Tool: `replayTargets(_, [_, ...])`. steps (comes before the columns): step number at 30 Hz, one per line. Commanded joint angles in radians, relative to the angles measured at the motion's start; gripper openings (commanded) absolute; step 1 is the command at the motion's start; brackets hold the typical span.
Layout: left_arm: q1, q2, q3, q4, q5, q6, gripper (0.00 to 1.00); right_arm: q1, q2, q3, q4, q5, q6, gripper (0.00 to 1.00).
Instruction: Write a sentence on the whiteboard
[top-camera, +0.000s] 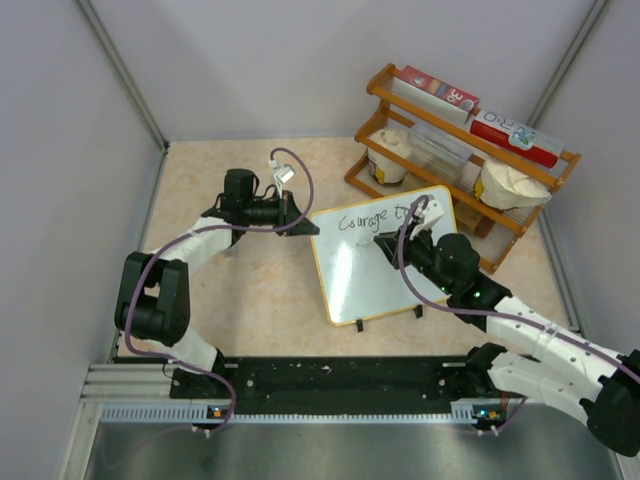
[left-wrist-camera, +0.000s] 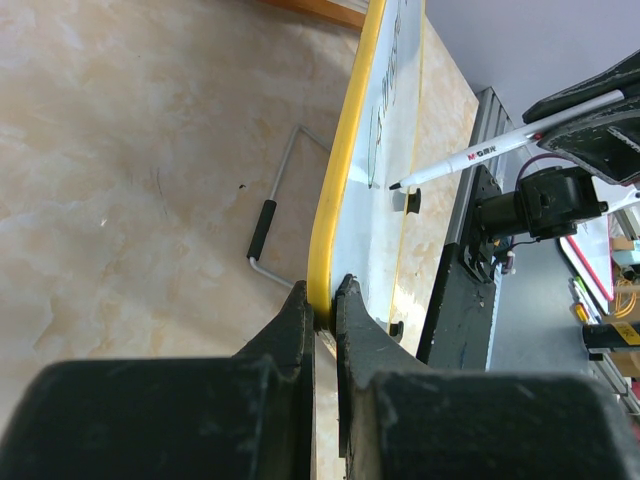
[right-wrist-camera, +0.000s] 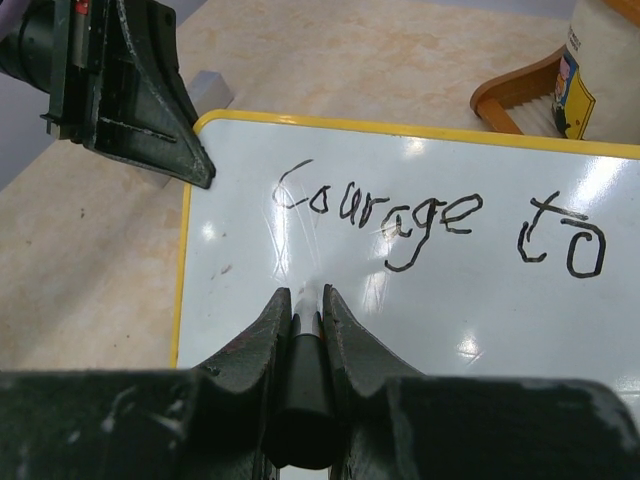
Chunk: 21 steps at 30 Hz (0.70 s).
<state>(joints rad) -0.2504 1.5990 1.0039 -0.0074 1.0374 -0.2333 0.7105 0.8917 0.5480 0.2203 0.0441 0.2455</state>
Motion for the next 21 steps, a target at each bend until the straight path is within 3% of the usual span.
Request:
replayTargets(1, [-0.052, 0.024, -0.045, -0.049, -0.103, 0.192, 0.00, 0.012, 0.015, 0.035, 0.044, 0.014, -0.009, 0.00])
replayTargets(21, [-0.052, 0.029, -0.042, -0.051, -0.105, 0.193, 0.00, 0.014, 0.041, 0.046, -0.002, -0.038, -0.009, 0.00])
